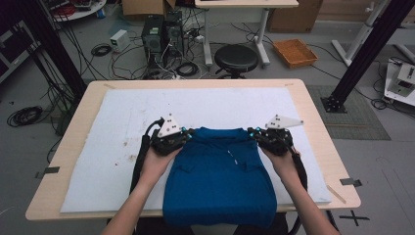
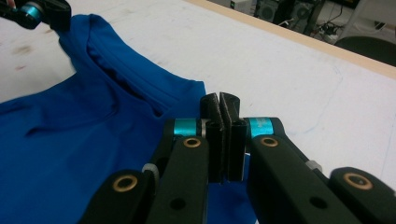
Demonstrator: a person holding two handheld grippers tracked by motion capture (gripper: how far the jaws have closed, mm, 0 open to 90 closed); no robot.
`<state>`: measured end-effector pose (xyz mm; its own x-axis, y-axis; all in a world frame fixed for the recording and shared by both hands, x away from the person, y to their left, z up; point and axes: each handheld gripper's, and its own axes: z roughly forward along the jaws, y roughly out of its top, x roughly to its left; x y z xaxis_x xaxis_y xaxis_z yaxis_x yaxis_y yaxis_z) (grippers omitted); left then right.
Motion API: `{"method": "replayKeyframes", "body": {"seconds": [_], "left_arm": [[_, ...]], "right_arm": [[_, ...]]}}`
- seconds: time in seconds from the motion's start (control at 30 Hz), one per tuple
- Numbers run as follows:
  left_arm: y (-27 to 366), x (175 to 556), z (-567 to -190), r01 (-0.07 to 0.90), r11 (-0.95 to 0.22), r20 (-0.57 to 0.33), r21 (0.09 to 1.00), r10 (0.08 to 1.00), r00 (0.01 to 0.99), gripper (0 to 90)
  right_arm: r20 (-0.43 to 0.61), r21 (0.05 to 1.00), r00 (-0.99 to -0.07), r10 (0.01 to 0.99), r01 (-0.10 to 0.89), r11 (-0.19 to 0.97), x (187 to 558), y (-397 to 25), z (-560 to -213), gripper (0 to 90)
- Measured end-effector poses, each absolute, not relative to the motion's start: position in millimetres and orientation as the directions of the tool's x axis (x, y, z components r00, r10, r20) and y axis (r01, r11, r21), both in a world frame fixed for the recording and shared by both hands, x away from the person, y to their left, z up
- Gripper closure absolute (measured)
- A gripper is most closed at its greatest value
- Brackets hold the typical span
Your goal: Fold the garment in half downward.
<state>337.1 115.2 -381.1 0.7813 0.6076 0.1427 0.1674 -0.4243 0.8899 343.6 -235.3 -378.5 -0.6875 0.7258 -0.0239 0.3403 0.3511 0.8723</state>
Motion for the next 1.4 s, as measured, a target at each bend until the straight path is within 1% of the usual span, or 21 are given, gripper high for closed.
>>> {"method": "replayKeyframes", "body": {"seconds": [0.07, 0.33, 0.4, 0.6, 0.7, 0.73, 0.8, 0.87, 0.9, 0.93, 0.97, 1.0, 1.03, 1.1, 1.2, 1.23, 1.3, 1.33, 1.37, 1.4], "left_arm": [[116, 322, -383, 0.145, -0.433, 0.158, 0.889, 0.59, 0.792, 87.8], [116, 266, -400, 0.101, -0.485, 0.201, 0.869, 0.531, 0.823, 87.8], [115, 253, -406, 0.094, -0.501, 0.214, 0.86, 0.522, 0.826, 87.8], [115, 224, -424, 0.082, -0.547, 0.233, 0.833, 0.481, 0.845, 87.7], [115, 217, -433, 0.094, -0.568, 0.222, 0.817, 0.461, 0.86, 87.2], [116, 216, -436, 0.098, -0.579, 0.222, 0.809, 0.456, 0.862, 85.7], [117, 212, -440, 0.117, -0.573, 0.2, 0.811, 0.46, 0.865, 76.7], [119, 210, -439, 0.116, -0.566, 0.194, 0.816, 0.458, 0.868, 71.8], [120, 210, -438, 0.11, -0.559, 0.2, 0.822, 0.464, 0.863, 66.9], [121, 212, -435, 0.114, -0.546, 0.197, 0.83, 0.479, 0.856, 66.9], [123, 216, -432, 0.124, -0.526, 0.188, 0.841, 0.5, 0.846, 64.5], [125, 221, -429, 0.136, -0.499, 0.175, 0.856, 0.526, 0.832, 62.8], [127, 228, -426, 0.141, -0.479, 0.17, 0.866, 0.548, 0.819, 62.1], [131, 246, -421, 0.174, -0.439, 0.143, 0.881, 0.6, 0.787, 58.8], [134, 272, -420, 0.246, -0.382, 0.08, 0.891, 0.664, 0.744, 56.5], [134, 279, -422, 0.267, -0.387, 0.075, 0.882, 0.677, 0.732, 56.1], [134, 289, -428, 0.316, -0.408, 0.065, 0.856, 0.692, 0.719, 56.3], [135, 292, -432, 0.339, -0.413, 0.056, 0.845, 0.699, 0.713, 56.8], [136, 294, -436, 0.358, -0.416, 0.046, 0.836, 0.704, 0.709, 57.1], [137, 294, -439, 0.373, -0.415, 0.037, 0.829, 0.708, 0.706, 57.5]], "right_arm": [[-0.038, 0.878, -0.694, 0.719, 0.32, 0.355, 326, -238, -380, 89.6], [-0.008, 0.879, -0.689, 0.725, 0.341, 0.334, 268, -244, -398, 89.5], [-0.02, 0.872, -0.688, 0.725, 0.343, 0.35, 256, -244, -403, 89.6], [0.003, 0.849, -0.694, 0.72, 0.382, 0.365, 228, -245, -416, 89.5], [0.0, 0.831, -0.706, 0.708, 0.394, 0.392, 217, -243, -424, 88.3], [0.0, 0.826, -0.713, 0.702, 0.395, 0.401, 214, -242, -426, 86.9], [-0.01, 0.826, -0.716, 0.698, 0.388, 0.41, 209, -244, -428, 83.3], [-0.015, 0.835, -0.707, 0.707, 0.381, 0.398, 209, -249, -425, 79.2], [-0.007, 0.847, -0.679, 0.734, 0.385, 0.366, 214, -257, -419, 77.8], [-0.007, 0.847, -0.679, 0.734, 0.385, 0.366, 214, -257, -419, 77.8], [-0.002, 0.853, -0.666, 0.746, 0.388, 0.348, 219, -261, -417, 75.9], [0.005, 0.858, -0.645, 0.764, 0.395, 0.328, 226, -265, -414, 71.6], [0.022, 0.86, -0.621, 0.783, 0.411, 0.302, 234, -268, -412, 69.2], [0.09, 0.861, -0.592, 0.801, 0.45, 0.236, 254, -274, -411, 64.8], [0.166, 0.838, -0.582, 0.796, 0.508, 0.197, 279, -272, -419, 62.8], [0.182, 0.828, -0.581, 0.793, 0.526, 0.195, 284, -270, -423, 64.3], [0.162, 0.813, -0.588, 0.792, 0.534, 0.231, 291, -266, -430, 80.7], [0.143, 0.807, -0.584, 0.799, 0.536, 0.247, 292, -266, -433, 86.7], [0.126, 0.805, -0.581, 0.804, 0.533, 0.259, 293, -268, -435, 89.0], [0.116, 0.804, -0.568, 0.815, 0.536, 0.259, 294, -270, -436, 89.1]]}}
